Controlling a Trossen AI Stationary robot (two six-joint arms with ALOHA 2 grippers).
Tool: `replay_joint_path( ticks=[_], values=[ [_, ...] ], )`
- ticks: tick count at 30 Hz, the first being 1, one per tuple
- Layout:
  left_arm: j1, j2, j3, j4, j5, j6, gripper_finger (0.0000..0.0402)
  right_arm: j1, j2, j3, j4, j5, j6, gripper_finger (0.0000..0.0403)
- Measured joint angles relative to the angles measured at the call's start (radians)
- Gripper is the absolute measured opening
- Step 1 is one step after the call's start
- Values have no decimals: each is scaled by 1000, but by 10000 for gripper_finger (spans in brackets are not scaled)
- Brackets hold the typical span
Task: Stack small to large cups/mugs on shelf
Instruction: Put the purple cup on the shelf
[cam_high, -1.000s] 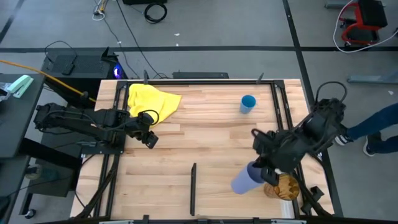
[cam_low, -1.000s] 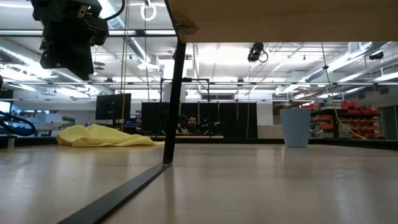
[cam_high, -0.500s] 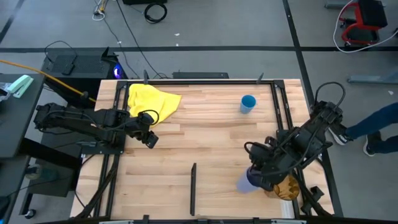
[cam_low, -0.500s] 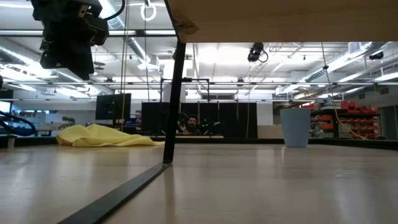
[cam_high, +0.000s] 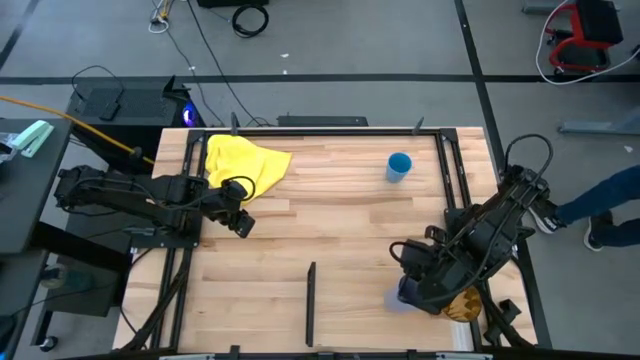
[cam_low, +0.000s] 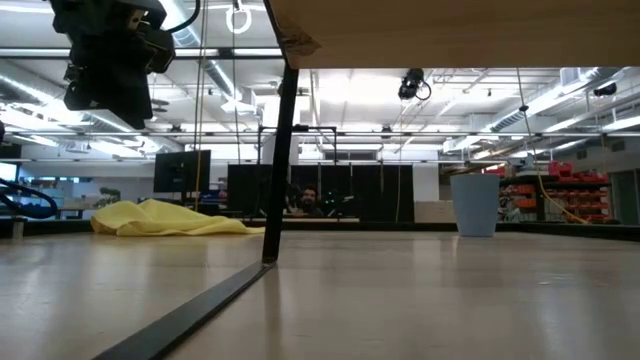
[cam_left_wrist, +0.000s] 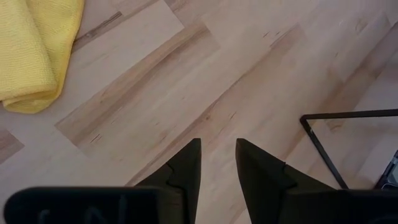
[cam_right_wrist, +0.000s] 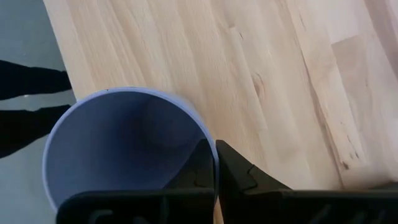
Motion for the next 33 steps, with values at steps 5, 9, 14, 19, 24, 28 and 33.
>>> replay_joint_path(
  ticks=[5,9,14,19,24,28,33],
  values=[
    [0,0,0,0,-2,-4,107,-1,0,2,25,0,-30,2],
    [0,0,0,0,-3,-4,107,-1,0,2,103,0,-92,2],
    [0,0,0,0,-2,-4,107,-4,0,-1,119,0,-124,2],
    [2,0,0,0,-2,-4,107,-26,0,-2,157,0,-195,2],
    [3,0,0,1,-2,-3,107,-57,14,-2,155,-24,-250,2],
    [3,0,0,0,-2,-3,107,-66,60,-3,145,-72,-292,2],
    [3,0,0,0,-2,-3,107,-69,75,0,152,-72,-301,2]
  ],
)
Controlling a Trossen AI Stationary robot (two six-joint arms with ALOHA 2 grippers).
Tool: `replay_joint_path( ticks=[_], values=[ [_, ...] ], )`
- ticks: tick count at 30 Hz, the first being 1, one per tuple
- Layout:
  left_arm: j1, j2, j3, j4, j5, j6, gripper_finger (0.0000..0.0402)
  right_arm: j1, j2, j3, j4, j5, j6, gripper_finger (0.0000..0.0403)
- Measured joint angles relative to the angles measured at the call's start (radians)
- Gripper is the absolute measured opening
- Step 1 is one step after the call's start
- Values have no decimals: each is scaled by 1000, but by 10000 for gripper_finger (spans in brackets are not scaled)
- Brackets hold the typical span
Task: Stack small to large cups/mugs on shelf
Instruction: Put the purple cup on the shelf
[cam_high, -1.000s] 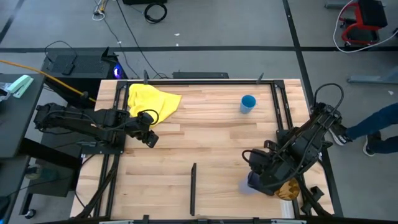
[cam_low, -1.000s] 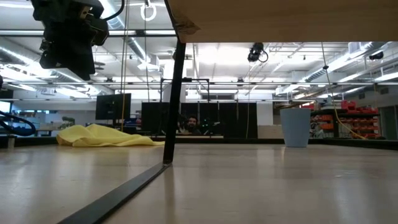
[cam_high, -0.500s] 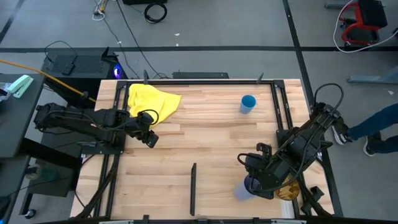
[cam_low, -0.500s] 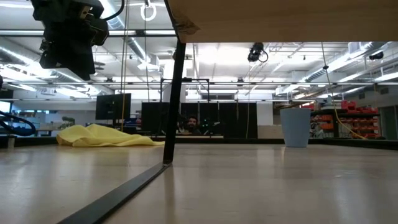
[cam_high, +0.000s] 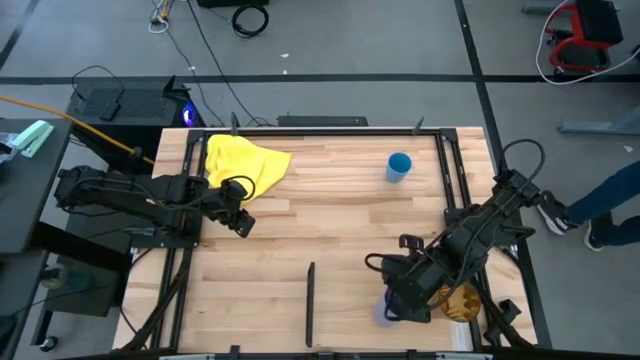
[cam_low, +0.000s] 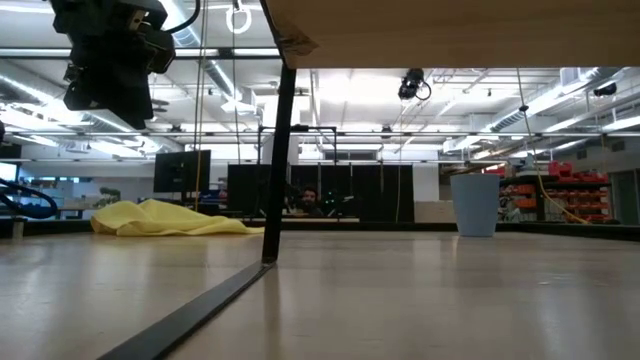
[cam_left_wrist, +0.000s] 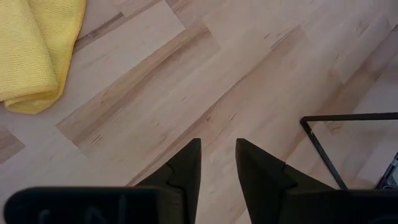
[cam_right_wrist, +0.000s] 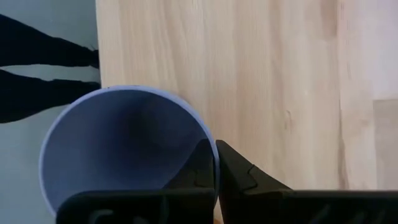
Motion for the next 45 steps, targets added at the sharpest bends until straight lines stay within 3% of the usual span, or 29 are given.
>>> replay_joint_path(
  ticks=[7,24,45],
  values=[
    [0,0,0,0,0,3,107,-1,-2,15,-19,69,19,2],
    [0,0,0,0,0,3,107,-5,-3,16,-40,79,30,4],
    [0,0,0,0,0,3,107,-5,-3,18,-48,52,31,58]
  ],
)
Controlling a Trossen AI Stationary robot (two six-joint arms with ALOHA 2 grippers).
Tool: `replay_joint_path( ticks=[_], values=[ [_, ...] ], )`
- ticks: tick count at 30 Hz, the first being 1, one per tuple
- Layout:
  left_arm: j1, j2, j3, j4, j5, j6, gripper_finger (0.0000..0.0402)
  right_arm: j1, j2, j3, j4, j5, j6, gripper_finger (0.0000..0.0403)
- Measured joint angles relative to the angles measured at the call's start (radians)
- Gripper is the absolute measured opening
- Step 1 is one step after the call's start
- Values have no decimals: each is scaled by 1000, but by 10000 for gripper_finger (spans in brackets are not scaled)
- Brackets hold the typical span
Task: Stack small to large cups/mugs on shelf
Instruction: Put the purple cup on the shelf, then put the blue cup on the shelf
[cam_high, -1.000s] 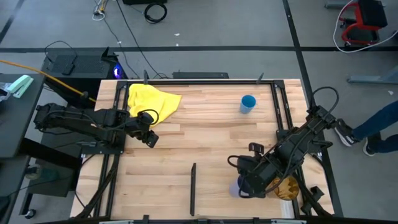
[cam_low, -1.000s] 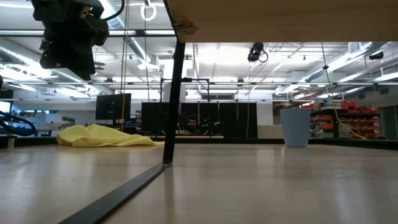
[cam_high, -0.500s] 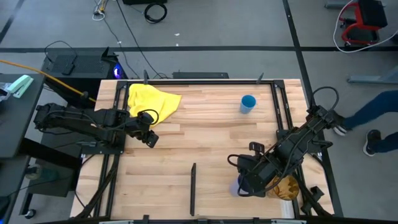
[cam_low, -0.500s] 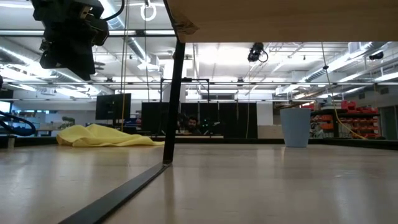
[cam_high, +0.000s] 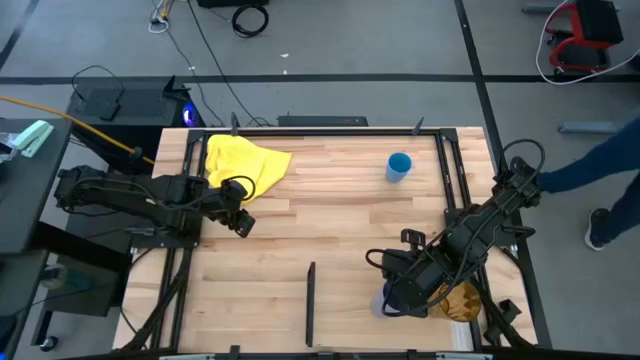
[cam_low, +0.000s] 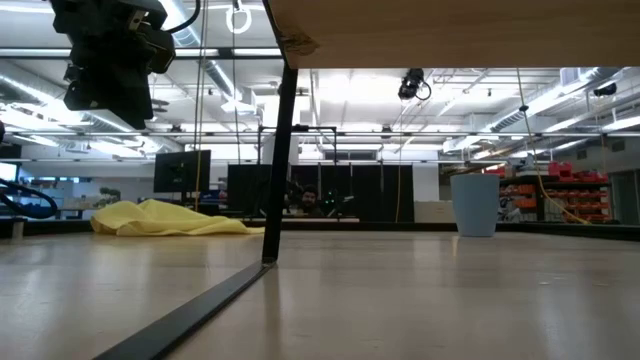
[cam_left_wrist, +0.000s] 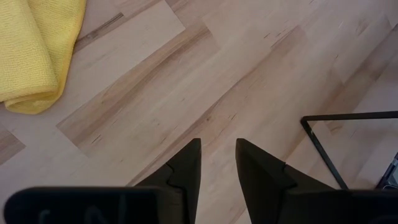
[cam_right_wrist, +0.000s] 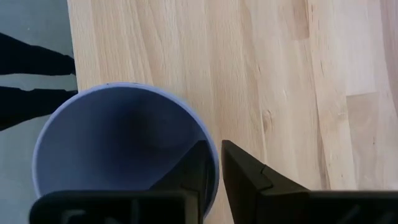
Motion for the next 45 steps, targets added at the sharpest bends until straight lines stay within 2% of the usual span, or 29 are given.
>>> replay_joint_path(
  ticks=[14,26,37,40,45],
  values=[
    [0,0,0,0,0,0,107,1,0,38,-11,11,16,77],
    [-1,0,0,0,0,0,107,1,-1,38,-10,-19,40,96],
    [-1,0,0,0,0,0,107,2,-73,40,-5,-29,105,101],
    [-1,0,0,0,0,0,107,1,-105,40,-6,-9,106,101],
    [-1,0,0,0,0,0,107,-45,-182,40,-13,110,114,98]
  ],
)
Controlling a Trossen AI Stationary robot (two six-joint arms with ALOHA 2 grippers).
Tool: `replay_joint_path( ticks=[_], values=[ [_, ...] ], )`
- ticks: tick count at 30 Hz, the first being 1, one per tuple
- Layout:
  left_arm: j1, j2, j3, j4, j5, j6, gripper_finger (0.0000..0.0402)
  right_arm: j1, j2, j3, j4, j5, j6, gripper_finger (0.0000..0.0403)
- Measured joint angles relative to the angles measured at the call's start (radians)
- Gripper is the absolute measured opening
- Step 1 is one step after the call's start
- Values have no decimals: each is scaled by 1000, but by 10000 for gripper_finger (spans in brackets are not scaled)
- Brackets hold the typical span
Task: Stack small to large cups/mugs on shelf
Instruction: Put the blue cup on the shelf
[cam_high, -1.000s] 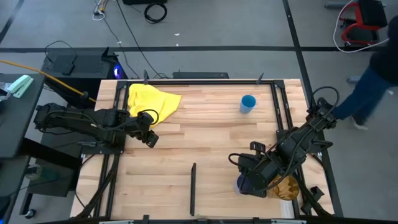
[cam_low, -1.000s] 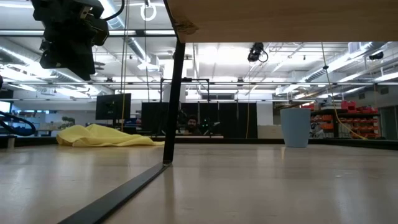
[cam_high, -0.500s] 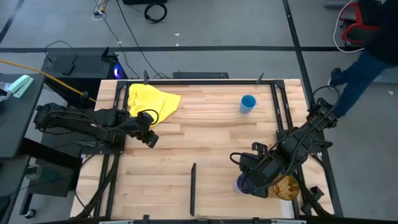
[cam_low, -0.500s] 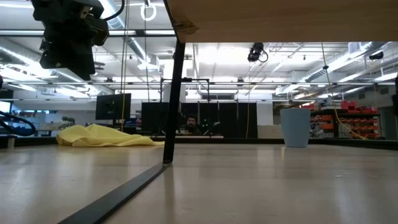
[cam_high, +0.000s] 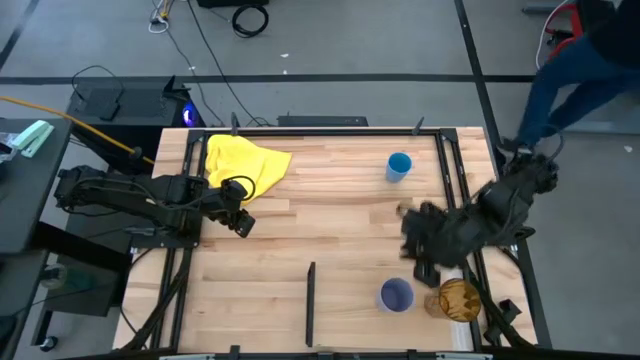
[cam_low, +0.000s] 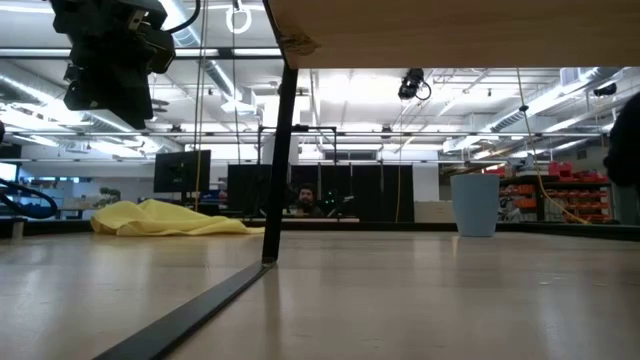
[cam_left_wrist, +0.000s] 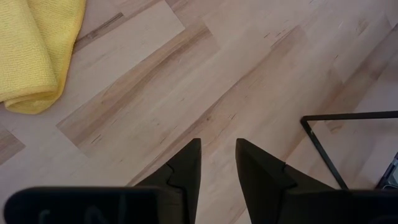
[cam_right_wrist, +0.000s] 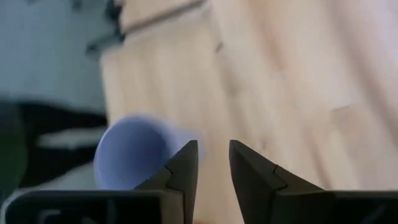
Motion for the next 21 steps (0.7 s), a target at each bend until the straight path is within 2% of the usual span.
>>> replay_joint_path(
  ticks=[5,8,10,15,21],
  values=[
    [0,0,0,0,0,0,107,-144,-96,0,-87,150,90,91],
    [0,0,0,0,0,0,107,-282,-155,-3,-93,225,88,89],
    [0,0,0,1,0,0,107,-397,-186,-3,-92,238,80,89],
    [1,0,0,0,-16,5,107,-723,-208,-4,-97,178,-60,89],
    [0,0,0,0,-23,8,107,-1073,-175,-40,-95,-10,-226,89]
  ],
)
